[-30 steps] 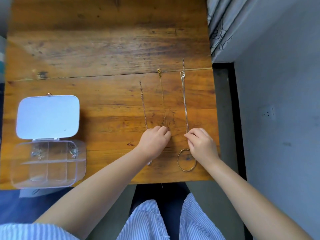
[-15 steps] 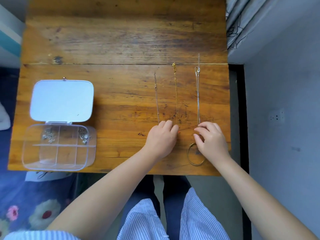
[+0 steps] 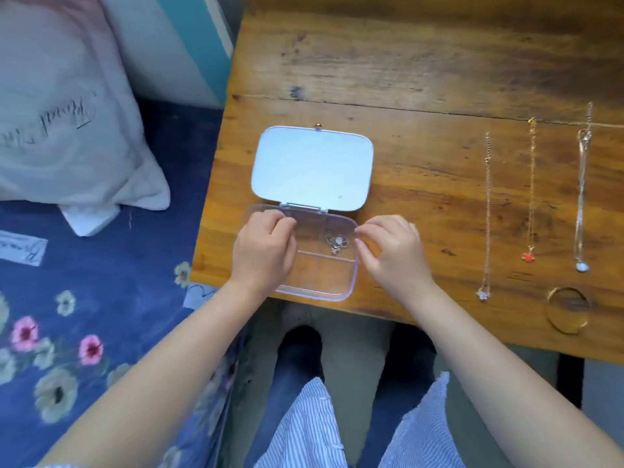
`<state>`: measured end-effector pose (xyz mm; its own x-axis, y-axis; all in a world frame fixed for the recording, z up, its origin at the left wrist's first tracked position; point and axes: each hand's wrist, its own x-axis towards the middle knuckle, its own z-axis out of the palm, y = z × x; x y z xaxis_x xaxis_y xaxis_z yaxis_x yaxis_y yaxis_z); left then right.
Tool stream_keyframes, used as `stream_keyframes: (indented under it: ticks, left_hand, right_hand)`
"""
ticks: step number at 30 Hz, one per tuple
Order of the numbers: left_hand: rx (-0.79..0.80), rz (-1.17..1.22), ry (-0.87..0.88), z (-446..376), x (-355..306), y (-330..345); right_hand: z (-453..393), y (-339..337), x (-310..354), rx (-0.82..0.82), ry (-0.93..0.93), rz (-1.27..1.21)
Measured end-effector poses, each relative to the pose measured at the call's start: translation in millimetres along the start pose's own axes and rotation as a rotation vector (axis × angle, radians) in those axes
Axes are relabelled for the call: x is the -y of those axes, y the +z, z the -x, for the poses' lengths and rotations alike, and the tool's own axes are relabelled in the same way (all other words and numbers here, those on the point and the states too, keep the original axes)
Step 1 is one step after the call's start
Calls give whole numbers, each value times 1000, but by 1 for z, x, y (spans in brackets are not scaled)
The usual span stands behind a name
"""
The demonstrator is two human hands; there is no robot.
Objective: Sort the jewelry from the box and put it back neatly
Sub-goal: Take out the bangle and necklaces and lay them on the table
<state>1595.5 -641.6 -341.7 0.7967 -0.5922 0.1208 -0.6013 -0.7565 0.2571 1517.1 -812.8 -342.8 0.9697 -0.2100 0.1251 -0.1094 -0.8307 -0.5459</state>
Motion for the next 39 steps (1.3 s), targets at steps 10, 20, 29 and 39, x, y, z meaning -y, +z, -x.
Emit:
stream_keyframes:
  ticks: [10,20,29,39]
  left_hand:
    - [253,39,-17,25,79,-4]
    - [452,-286,289,-20,57,-11]
    - [852,-366,190,-49,49,9]
    - [780,-440,151,-38,50,20]
  right_hand:
    - [-28,52,52,508,244,583]
    - [-41,59,56,619,316,710]
    - [-30,45,63,448,114,750]
    - [-25,32,47,443,84,521]
